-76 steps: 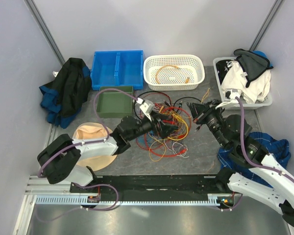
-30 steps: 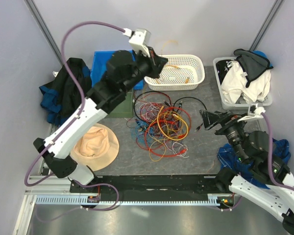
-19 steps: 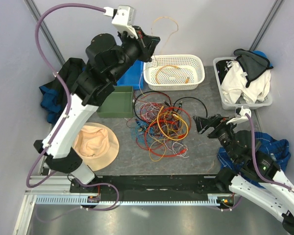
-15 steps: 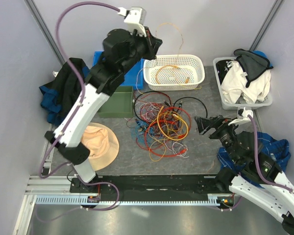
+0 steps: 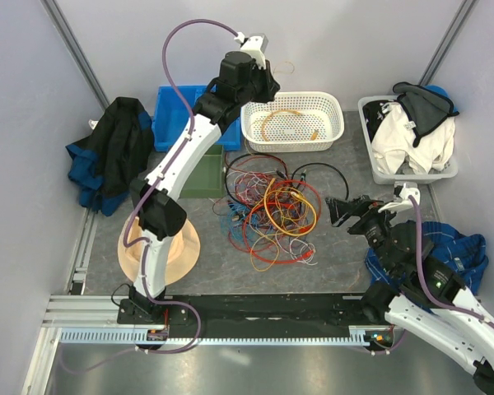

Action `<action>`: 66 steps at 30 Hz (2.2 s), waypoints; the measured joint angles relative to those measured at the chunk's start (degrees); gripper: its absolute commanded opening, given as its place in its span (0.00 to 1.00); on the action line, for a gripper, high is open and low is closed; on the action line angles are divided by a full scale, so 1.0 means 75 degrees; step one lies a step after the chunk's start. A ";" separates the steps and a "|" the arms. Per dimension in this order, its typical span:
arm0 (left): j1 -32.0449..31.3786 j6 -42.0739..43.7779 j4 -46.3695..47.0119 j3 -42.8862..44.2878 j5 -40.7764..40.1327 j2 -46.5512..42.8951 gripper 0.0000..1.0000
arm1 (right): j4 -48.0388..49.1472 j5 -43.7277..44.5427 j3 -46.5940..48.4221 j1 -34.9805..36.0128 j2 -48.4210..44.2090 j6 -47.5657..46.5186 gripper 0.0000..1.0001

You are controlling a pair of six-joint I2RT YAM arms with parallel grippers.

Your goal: Untangle the cables

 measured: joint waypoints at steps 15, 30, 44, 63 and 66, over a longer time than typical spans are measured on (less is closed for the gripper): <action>0.0169 0.0463 0.3599 0.0265 0.0189 0.1271 0.02 | 0.0376 0.0149 -0.0635 -0.0003 0.0017 0.0026 0.93; 0.0478 0.0557 0.4613 -0.0181 0.0041 0.1848 1.00 | 0.0274 0.0472 -0.0801 0.0000 -0.0067 0.0137 0.93; -0.0090 -0.1649 0.3337 -0.7087 0.0111 -0.3981 1.00 | 0.0443 0.0000 -0.1428 0.0000 0.0102 0.0347 0.93; -0.2891 -0.3582 0.3118 -1.0398 -0.2005 -0.4077 0.97 | -0.0087 -0.0536 -0.1684 -0.0003 -0.0921 0.1026 0.90; -0.2868 -0.3946 0.3249 -1.0928 -0.2101 -0.4077 0.93 | -0.0268 -0.0522 -0.1687 0.0000 -0.1052 0.1116 0.90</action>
